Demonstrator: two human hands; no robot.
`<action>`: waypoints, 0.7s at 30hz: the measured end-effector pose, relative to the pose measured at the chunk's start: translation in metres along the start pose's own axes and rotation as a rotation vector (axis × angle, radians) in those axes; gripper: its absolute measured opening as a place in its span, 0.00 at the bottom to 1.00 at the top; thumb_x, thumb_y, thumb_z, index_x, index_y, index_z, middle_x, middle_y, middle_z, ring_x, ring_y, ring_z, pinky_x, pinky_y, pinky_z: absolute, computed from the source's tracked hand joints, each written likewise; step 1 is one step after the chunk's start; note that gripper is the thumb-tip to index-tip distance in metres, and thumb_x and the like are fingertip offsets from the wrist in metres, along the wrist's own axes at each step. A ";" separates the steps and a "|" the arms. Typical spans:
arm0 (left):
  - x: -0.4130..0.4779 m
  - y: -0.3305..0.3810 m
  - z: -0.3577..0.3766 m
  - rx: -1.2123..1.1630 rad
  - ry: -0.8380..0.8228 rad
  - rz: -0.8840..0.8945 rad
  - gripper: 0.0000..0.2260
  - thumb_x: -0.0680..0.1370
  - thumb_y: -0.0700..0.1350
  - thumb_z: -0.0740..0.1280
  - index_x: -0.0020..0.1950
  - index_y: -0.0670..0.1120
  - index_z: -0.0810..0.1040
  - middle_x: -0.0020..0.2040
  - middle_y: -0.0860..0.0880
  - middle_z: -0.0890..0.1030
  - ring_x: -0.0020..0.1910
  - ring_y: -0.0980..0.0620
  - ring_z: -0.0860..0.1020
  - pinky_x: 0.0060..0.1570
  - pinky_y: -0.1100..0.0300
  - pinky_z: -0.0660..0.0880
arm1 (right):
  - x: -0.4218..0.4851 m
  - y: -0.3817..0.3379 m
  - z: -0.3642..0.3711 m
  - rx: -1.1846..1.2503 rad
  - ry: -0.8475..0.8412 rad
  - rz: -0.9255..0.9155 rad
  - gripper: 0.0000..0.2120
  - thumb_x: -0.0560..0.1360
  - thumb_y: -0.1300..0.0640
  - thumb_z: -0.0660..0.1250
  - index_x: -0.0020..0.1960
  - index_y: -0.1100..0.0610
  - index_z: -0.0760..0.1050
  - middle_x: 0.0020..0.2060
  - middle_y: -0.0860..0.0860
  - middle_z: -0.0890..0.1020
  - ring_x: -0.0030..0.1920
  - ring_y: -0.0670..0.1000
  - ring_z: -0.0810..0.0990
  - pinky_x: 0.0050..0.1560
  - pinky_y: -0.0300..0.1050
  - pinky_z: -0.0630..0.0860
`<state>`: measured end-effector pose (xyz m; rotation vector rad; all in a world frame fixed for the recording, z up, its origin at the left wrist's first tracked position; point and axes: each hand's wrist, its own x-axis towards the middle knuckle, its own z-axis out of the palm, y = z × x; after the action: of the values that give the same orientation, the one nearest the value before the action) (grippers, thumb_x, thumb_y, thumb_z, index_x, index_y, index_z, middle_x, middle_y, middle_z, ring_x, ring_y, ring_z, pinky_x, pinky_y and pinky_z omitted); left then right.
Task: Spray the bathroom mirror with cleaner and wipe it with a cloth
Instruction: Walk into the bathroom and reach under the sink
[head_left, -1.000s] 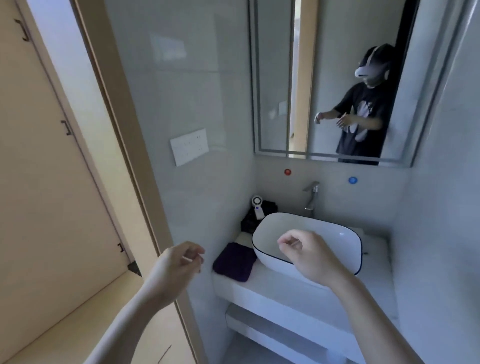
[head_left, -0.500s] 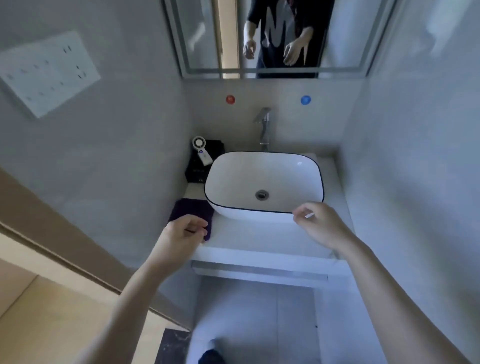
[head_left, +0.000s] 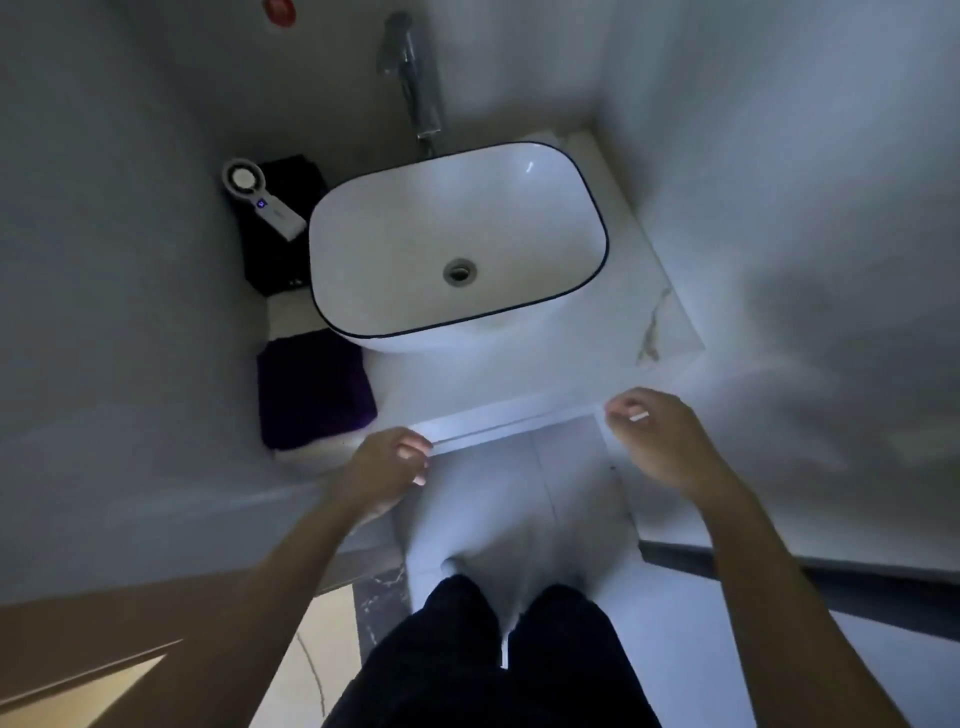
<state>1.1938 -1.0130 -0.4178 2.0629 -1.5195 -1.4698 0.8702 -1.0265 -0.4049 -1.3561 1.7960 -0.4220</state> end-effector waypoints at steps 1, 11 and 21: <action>0.003 -0.004 0.009 0.013 -0.036 -0.024 0.13 0.78 0.33 0.62 0.47 0.48 0.81 0.45 0.45 0.86 0.38 0.50 0.85 0.48 0.54 0.80 | -0.004 0.013 0.009 -0.008 -0.017 0.021 0.04 0.79 0.57 0.65 0.47 0.52 0.78 0.45 0.49 0.81 0.46 0.50 0.81 0.40 0.40 0.70; 0.045 0.012 0.099 0.149 -0.222 -0.022 0.10 0.70 0.46 0.62 0.47 0.54 0.80 0.45 0.52 0.85 0.37 0.60 0.84 0.49 0.56 0.79 | 0.004 0.126 0.031 0.130 0.067 0.239 0.06 0.80 0.57 0.64 0.55 0.55 0.77 0.50 0.48 0.79 0.50 0.51 0.78 0.48 0.42 0.71; 0.158 -0.056 0.214 0.405 -0.408 0.102 0.11 0.80 0.42 0.64 0.56 0.56 0.78 0.53 0.59 0.80 0.50 0.58 0.81 0.51 0.57 0.78 | 0.086 0.235 0.122 0.219 0.149 0.329 0.11 0.78 0.60 0.64 0.59 0.54 0.77 0.51 0.49 0.80 0.49 0.51 0.81 0.51 0.41 0.72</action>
<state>1.0581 -1.0339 -0.6518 1.9152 -2.2028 -1.7375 0.8095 -0.9940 -0.6750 -0.8785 1.9867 -0.5326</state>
